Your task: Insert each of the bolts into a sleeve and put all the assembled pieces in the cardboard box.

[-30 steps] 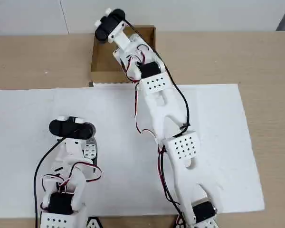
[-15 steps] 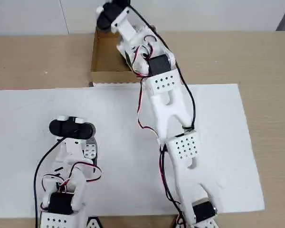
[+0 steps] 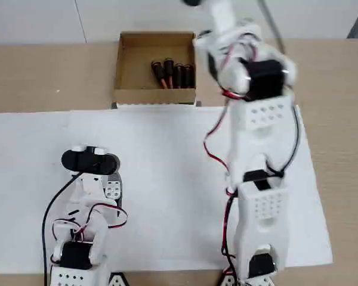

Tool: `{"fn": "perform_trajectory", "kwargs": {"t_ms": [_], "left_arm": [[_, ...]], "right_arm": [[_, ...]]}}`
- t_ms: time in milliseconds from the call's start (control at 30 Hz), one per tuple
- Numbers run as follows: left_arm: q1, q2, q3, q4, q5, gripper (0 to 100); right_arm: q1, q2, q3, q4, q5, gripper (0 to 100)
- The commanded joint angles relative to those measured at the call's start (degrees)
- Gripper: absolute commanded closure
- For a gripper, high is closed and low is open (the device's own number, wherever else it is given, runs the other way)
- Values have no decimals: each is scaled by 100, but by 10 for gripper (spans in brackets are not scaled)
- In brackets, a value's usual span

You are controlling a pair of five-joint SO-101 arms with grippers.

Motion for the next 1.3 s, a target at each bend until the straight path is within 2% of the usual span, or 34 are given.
{"fn": "perform_trajectory", "kwargs": {"t_ms": [0,233,333,767,967,1267], "left_arm": [[-18,-44,-22,-9,18,994],[-18,-44,-22,-9,18,994],[-18,-44,-22,-9,18,994],[-18,-44,-22,-9,18,994],[-18,-44,-22,-9,18,994],[-18,-44,-22,-9,18,994]], "right_arm": [[400,-690,-510,92,-149,996],[989,-1279,-457,207,-132,996],[1068,-1754,114,207,-123,996],[1103,-4954,5178,66,-193,996],[1103,-5842,6655,31,-738,996],[1376,-7327,9811,-1464,-949,996]]}}
